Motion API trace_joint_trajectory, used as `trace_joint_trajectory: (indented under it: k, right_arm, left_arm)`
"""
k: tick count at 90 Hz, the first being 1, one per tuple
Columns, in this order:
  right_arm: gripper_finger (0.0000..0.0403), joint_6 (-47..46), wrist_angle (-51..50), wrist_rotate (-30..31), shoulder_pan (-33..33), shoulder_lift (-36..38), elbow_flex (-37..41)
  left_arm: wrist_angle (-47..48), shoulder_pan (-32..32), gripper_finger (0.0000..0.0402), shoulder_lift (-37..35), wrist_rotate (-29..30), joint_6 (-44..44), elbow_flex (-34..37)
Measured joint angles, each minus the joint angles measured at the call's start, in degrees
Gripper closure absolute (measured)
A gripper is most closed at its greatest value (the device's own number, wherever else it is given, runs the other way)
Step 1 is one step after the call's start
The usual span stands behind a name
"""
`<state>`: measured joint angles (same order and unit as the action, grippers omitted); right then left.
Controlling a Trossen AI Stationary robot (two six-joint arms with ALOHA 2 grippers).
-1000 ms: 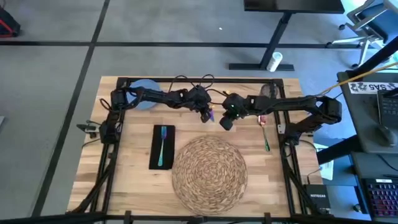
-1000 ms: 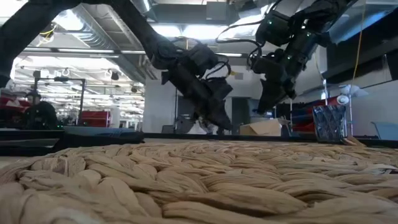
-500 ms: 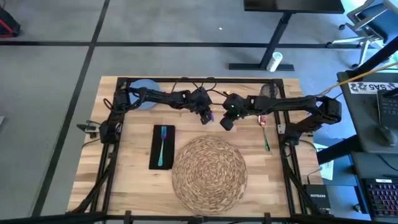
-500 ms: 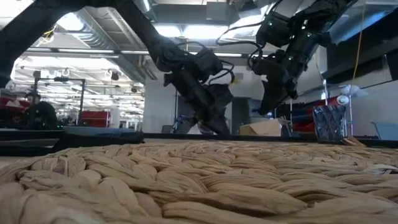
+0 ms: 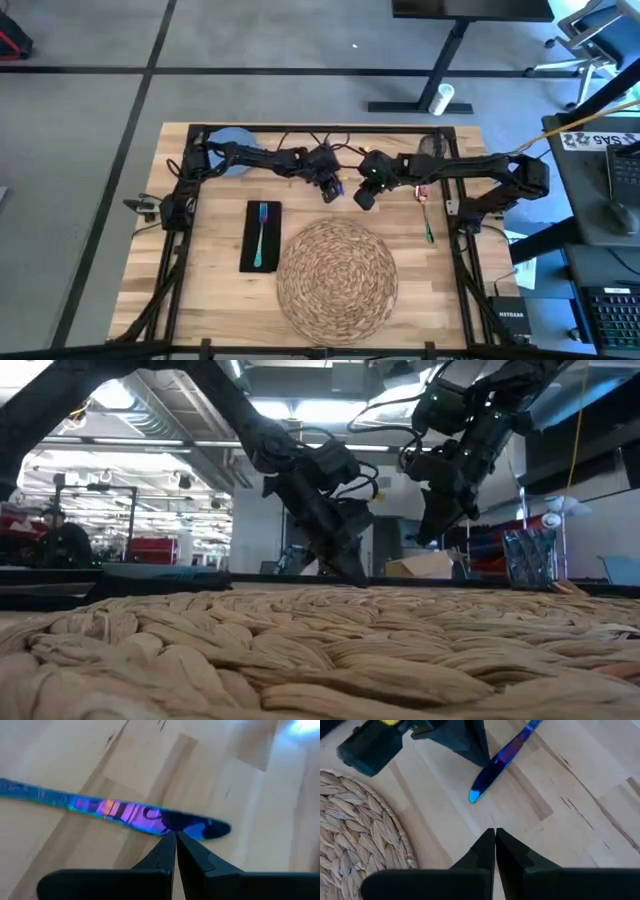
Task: Set table place
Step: Put the blue table knife on top of the brown placemat
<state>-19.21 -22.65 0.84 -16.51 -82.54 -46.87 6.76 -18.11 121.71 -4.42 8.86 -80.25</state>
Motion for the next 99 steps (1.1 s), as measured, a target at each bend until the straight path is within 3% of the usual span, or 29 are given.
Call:
trace_joint_trajectory:
  k: [10, 28, 55, 99]
  right_arm:
    - [0.0403, 0.0, 0.0, -0.6, 0.0, 0.0, 0.0]
    - [0.0403, 0.0, -0.1, -1.5, 0.0, 0.0, 0.0]
    - [0.0403, -0.1, -1.1, -2.0, 0.0, 1.9, 0.0]
    - [0.0403, -1.5, -5.4, -1.9, 0.0, 9.0, 0.0]
  left_arm:
    - [-0.7, 0.4, 0.0402, -0.1, 3.4, -0.9, -1.0]
    - [0.7, 0.8, 0.0402, 1.8, 4.5, -1.6, -1.0]
    - [0.4, 3.1, 0.0402, 2.4, 0.4, 2.2, -0.9]
    - [-1.3, 8.1, 0.0402, 2.2, 0.1, 7.4, -0.8]
